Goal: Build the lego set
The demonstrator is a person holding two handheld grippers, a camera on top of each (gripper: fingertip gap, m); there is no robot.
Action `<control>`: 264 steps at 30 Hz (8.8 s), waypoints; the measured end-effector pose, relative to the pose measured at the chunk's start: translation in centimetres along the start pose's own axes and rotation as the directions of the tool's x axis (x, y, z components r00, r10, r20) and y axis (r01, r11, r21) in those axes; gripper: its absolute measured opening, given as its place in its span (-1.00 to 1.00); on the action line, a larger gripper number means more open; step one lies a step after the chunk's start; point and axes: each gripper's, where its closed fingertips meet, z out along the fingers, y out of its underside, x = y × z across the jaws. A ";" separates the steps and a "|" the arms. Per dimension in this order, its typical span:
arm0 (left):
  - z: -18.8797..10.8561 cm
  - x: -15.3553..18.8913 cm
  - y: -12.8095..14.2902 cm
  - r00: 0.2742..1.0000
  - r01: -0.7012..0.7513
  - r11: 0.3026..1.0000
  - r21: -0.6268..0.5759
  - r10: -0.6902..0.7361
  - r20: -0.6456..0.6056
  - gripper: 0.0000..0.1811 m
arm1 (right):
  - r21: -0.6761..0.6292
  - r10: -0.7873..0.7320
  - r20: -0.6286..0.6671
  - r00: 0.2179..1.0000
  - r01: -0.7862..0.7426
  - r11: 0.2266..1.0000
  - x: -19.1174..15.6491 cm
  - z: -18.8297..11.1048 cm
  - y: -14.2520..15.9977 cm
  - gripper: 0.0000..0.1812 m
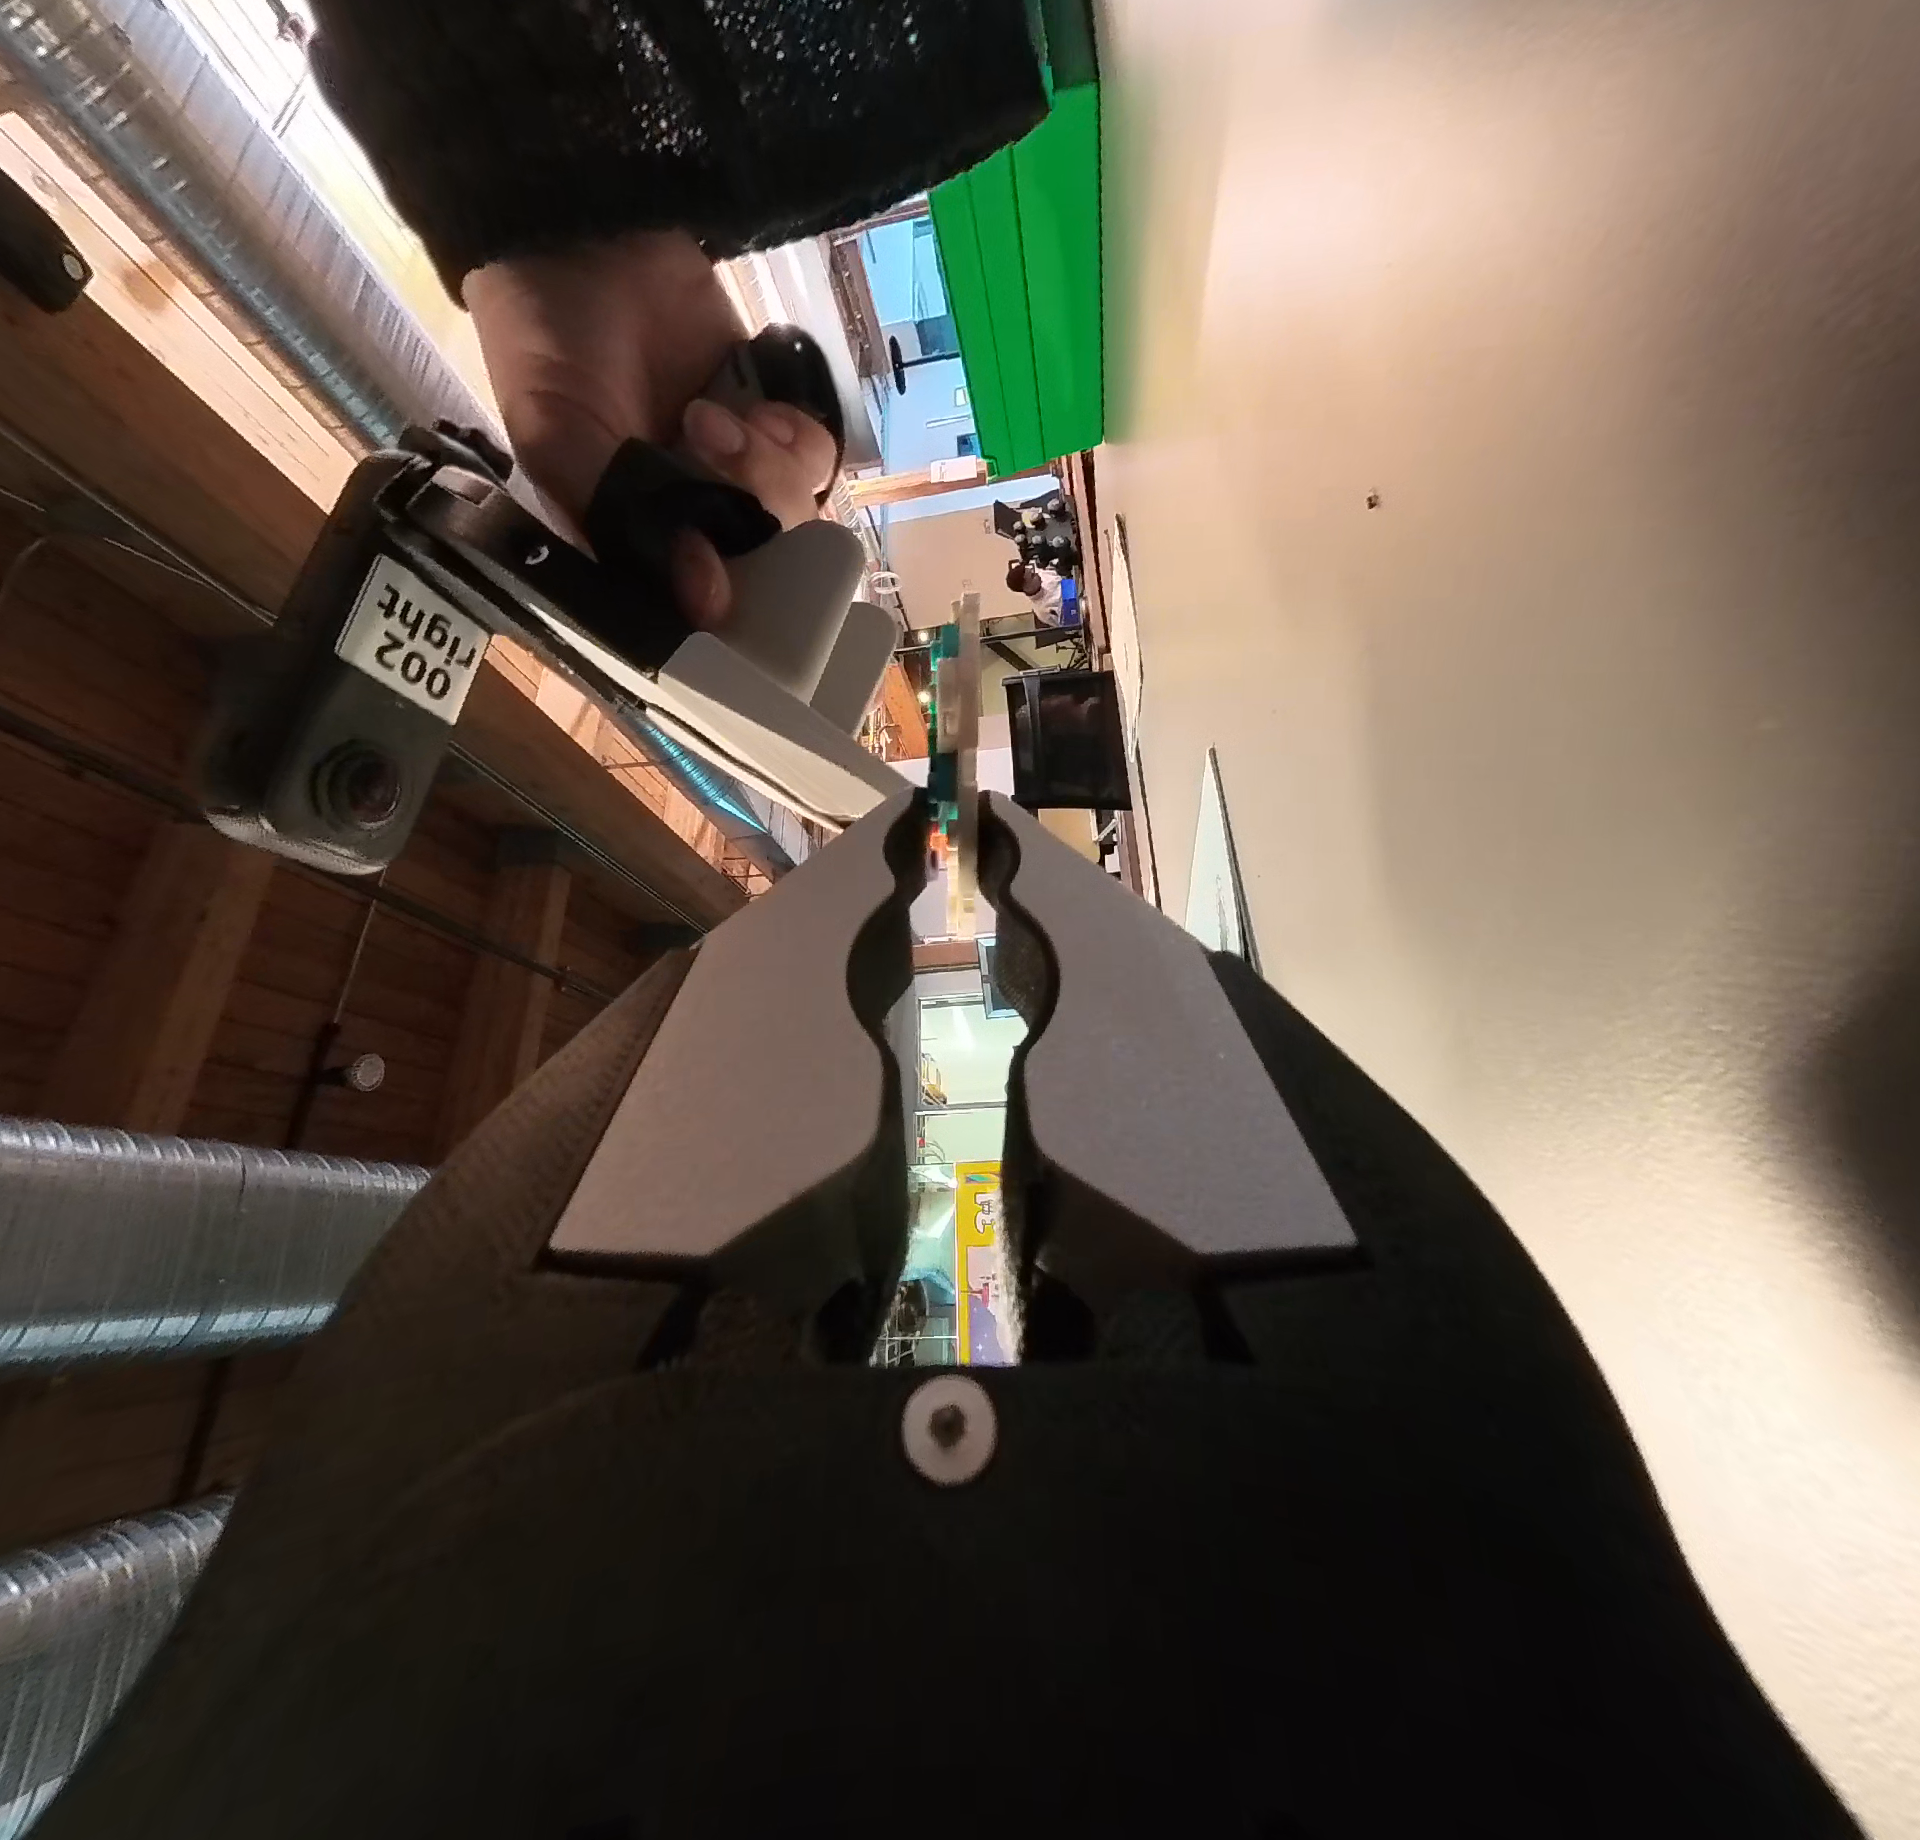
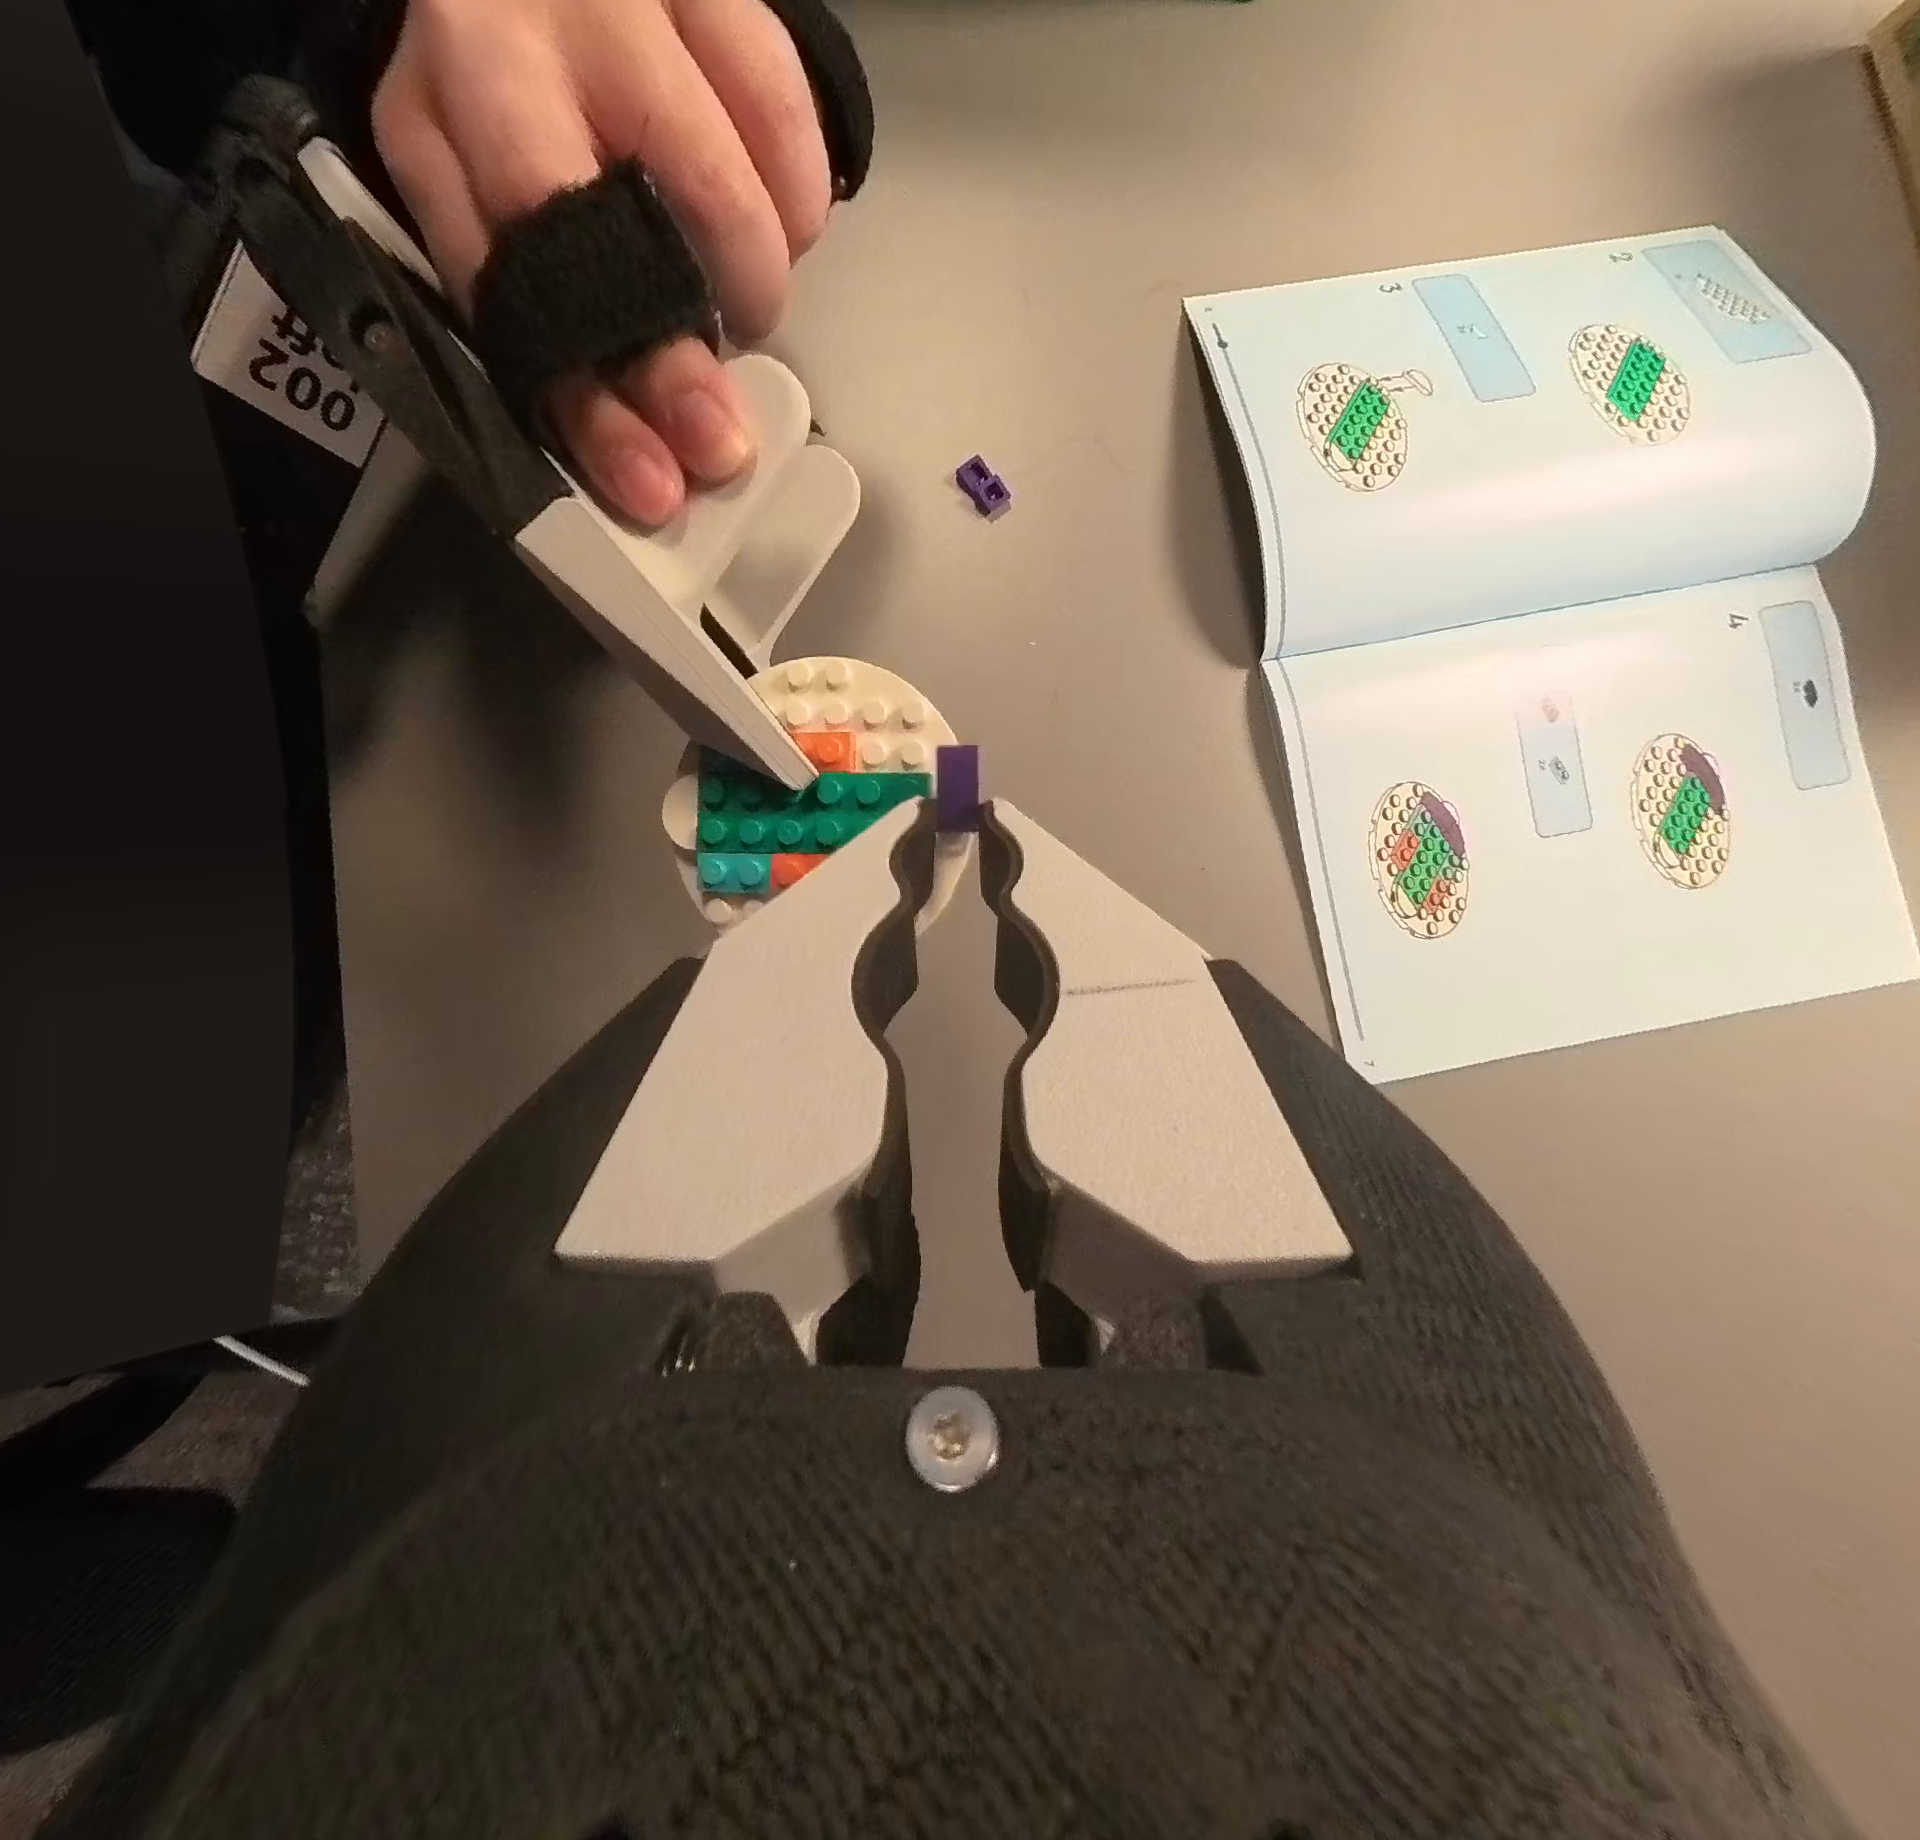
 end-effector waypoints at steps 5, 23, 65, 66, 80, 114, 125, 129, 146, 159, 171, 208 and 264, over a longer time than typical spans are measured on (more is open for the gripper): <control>0.0 0.0 0.1 1.000 -0.001 1.000 -0.004 0.001 0.000 -0.92 | -0.024 -0.002 -0.003 1.000 0.002 1.000 0.1 -0.2 0.2 -0.93; 0.0 -0.2 0.3 1.000 0.001 1.000 -0.010 -0.001 0.008 -0.92 | -0.067 0.008 -0.016 1.000 -0.009 0.998 0.2 -0.6 1.0 -0.91; -0.3 -1.7 0.5 0.988 0.149 0.989 0.003 -0.149 0.043 -0.92 | -0.485 -0.833 -0.546 0.086 0.779 0.398 0.7 -0.2 0.2 -0.64; -0.3 -1.7 0.5 0.987 0.154 0.988 0.003 -0.154 0.041 -0.92 | -0.485 -0.831 -0.550 0.085 0.778 0.401 0.8 -0.2 0.1 -0.66; -0.4 -1.8 0.1 0.977 0.212 0.977 0.024 -0.213 0.025 -0.92 | -0.501 -0.829 -0.556 0.069 0.768 0.400 0.5 -0.8 -0.5 -0.93; -1.9 -4.0 -0.9 0.735 0.678 0.703 0.213 -0.647 -0.205 -0.93 | -0.224 -0.700 -0.539 0.468 0.722 0.655 -1.4 -1.1 -0.8 -0.92; -1.5 -3.5 -0.5 0.796 0.605 0.777 0.172 -0.588 -0.142 -0.92 | -0.286 -0.720 -0.547 0.427 0.713 0.640 -0.9 -0.9 -0.5 -0.93; -1.4 -3.4 -0.1 0.816 0.578 0.803 0.146 -0.565 -0.122 -0.92 | -0.313 -0.724 -0.560 0.403 0.706 0.636 -0.5 -1.0 -0.6 -0.93; -0.5 5.9 2.6 0.731 0.470 0.852 -0.231 -0.522 -0.439 -0.91 | -0.145 -0.553 -0.693 0.463 0.662 0.736 3.2 0.8 1.6 -0.93; -1.8 6.0 3.8 0.485 0.668 0.665 -0.334 -0.729 -0.483 -0.52 | -0.104 -0.538 -0.751 0.382 0.737 0.668 5.0 3.3 1.3 -0.93; -3.5 4.9 2.7 0.300 0.730 0.560 -0.391 -0.777 -0.554 -0.12 | -0.026 -0.524 -0.731 0.437 0.750 0.661 4.1 3.6 1.0 -0.93; -0.3 0.8 1.7 0.818 0.528 0.843 -0.101 -0.537 -0.205 -0.96 | 0.186 -0.448 -0.664 0.598 0.713 0.676 1.1 3.6 -1.0 -0.93; -1.7 2.0 4.5 0.799 0.517 0.845 -0.135 -0.533 -0.278 -0.96 | 0.110 -0.323 -0.314 0.893 0.372 0.922 5.5 5.4 4.8 -0.97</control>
